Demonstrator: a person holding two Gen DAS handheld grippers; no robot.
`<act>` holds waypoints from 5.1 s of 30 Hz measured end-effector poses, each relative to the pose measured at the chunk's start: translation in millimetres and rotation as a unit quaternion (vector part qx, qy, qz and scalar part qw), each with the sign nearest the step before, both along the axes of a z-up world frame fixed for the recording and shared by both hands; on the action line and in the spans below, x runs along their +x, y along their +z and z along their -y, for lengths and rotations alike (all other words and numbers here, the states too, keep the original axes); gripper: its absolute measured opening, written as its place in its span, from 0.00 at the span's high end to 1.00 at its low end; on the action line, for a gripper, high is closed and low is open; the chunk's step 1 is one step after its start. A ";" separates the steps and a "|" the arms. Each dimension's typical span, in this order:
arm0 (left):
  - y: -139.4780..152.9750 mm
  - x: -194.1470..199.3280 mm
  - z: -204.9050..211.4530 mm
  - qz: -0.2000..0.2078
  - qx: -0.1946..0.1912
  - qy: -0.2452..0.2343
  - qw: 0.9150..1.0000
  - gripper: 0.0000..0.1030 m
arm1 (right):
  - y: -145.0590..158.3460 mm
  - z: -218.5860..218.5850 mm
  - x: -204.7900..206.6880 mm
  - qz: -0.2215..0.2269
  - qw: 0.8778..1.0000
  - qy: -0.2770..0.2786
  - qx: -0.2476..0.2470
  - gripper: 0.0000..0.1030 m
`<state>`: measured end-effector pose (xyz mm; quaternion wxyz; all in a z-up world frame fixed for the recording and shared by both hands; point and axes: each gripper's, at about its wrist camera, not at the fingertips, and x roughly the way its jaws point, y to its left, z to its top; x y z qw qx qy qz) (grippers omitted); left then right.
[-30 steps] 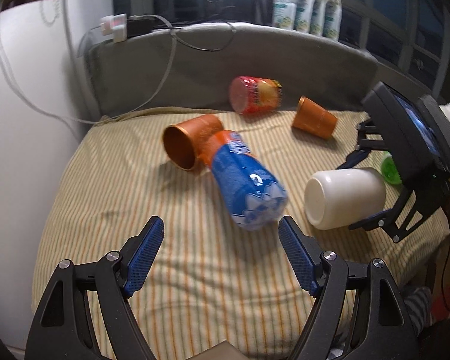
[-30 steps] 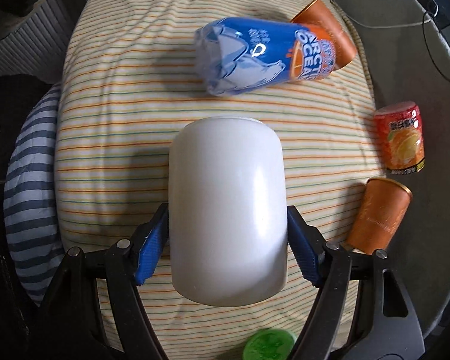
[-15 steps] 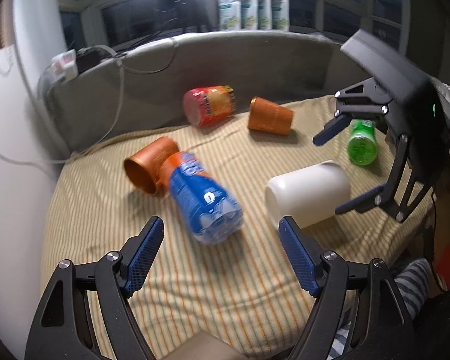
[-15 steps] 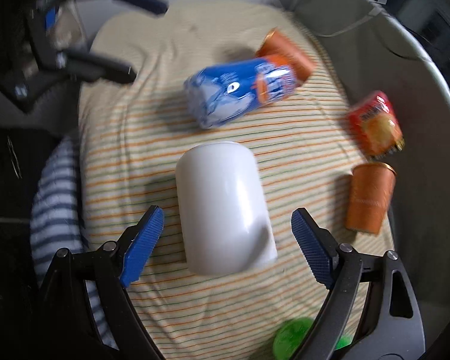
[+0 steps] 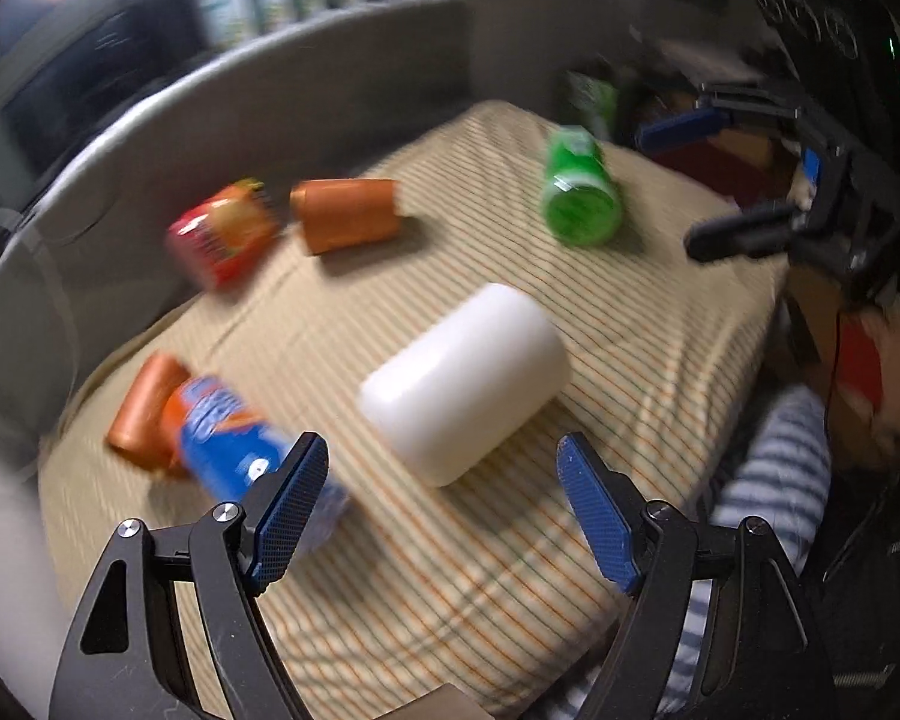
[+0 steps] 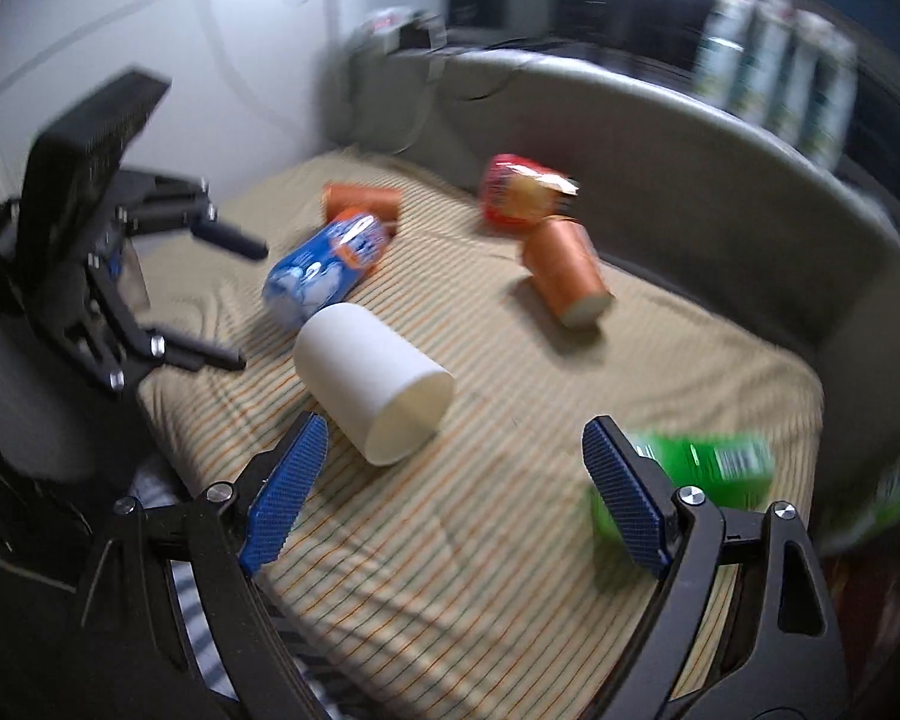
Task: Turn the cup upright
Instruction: 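Lift the white cup with the right tool and rotate it upright, then lower the upright white cup onto the bed with the right tool, then open the right tool and pull it back from the cup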
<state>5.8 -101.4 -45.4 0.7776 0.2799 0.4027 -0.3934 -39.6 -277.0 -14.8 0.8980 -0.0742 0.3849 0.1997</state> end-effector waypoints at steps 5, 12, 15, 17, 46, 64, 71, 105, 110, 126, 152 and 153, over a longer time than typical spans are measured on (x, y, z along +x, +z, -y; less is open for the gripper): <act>-10.0 2.3 41.0 -0.014 0.084 -0.087 0.993 0.23 | -9.6 29.9 -19.2 0.000 0.998 -0.055 0.021 0.13; -31.4 -0.5 75.6 0.002 0.179 -0.153 0.972 0.23 | -20.8 54.0 -42.0 0.002 0.995 -0.096 0.040 0.13; -42.2 0.7 82.8 0.008 0.210 -0.161 0.964 0.22 | -23.8 59.4 -45.0 0.000 0.994 -0.103 0.048 0.13; -46.6 0.7 87.5 0.018 0.223 -0.167 0.960 0.22 | -24.4 61.7 -46.8 0.002 0.993 -0.106 0.049 0.13; -45.4 40.8 72.9 -0.025 0.108 -0.064 0.992 0.31 | -28.0 65.1 -40.5 0.004 0.989 -0.128 0.078 0.13; -67.1 66.3 117.6 -0.080 0.166 -0.087 0.979 0.27 | -30.5 71.1 -39.1 -0.002 0.985 -0.150 0.086 0.13; -49.7 64.4 100.8 -0.066 0.099 -0.047 0.992 0.27 | -32.2 74.7 -38.3 0.001 0.984 -0.153 0.092 0.13; -38.1 16.1 5.7 -0.002 -0.188 0.159 0.969 0.27 | -25.5 7.5 -16.7 0.038 0.987 -0.105 0.117 0.13; -43.2 12.2 2.6 0.004 -0.187 0.163 0.969 0.27 | -24.4 4.4 -15.6 0.040 0.987 -0.106 0.117 0.13; -40.7 -11.6 -19.6 0.014 -0.182 0.171 0.968 0.22 | -17.1 -16.1 -30.7 0.056 0.986 -0.099 0.120 0.13; 44.9 -95.3 -76.1 0.238 -0.232 0.325 0.885 0.20 | 15.6 -25.5 -80.6 0.183 0.954 -0.231 0.058 0.00; 45.1 -95.9 -75.9 0.239 -0.232 0.326 0.885 0.20 | 16.4 -24.6 -81.3 0.186 0.952 -0.235 0.058 0.00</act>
